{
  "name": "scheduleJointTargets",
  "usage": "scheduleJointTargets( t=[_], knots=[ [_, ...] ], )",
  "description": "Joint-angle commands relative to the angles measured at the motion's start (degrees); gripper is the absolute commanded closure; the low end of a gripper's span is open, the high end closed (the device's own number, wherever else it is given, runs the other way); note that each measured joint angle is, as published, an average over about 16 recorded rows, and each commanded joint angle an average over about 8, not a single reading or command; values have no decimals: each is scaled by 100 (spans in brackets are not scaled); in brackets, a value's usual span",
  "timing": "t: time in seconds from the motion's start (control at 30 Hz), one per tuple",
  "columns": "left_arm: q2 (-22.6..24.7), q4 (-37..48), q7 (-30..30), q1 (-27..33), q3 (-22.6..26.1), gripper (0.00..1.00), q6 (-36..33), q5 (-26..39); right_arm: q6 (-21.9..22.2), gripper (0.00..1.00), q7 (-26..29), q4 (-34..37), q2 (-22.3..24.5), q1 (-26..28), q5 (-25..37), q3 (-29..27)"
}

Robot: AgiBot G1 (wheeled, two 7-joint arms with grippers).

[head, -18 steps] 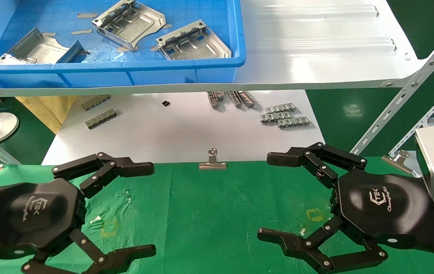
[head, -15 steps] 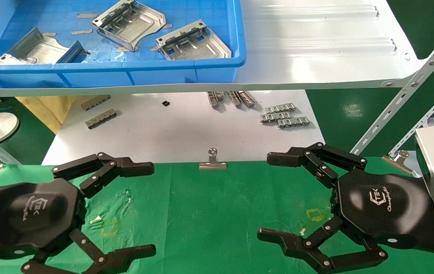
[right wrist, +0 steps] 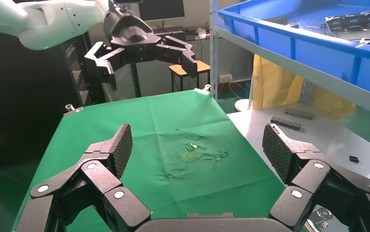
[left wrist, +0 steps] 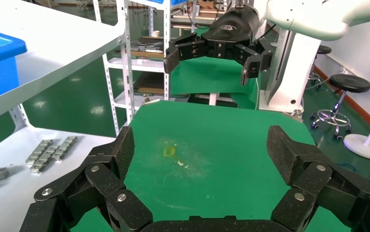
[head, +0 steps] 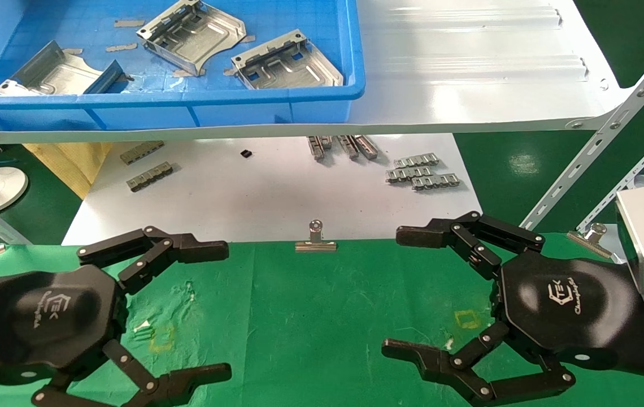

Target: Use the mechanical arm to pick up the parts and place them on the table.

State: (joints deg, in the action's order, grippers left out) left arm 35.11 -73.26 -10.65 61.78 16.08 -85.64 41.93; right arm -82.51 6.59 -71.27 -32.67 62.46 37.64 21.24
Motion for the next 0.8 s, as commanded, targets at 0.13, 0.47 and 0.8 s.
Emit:
scheduleJointTargets(
  t=[0.13,0.47,0.8],
  knots=[
    [0,0,0,0,0,0,0,0,0,0,0,0,0,0,0,0],
    [0,0,0,0,0,0,0,0,0,0,0,0,0,0,0,0],
    [0,0,0,0,0,0,0,0,0,0,0,0,0,0,0,0]
  ],
)
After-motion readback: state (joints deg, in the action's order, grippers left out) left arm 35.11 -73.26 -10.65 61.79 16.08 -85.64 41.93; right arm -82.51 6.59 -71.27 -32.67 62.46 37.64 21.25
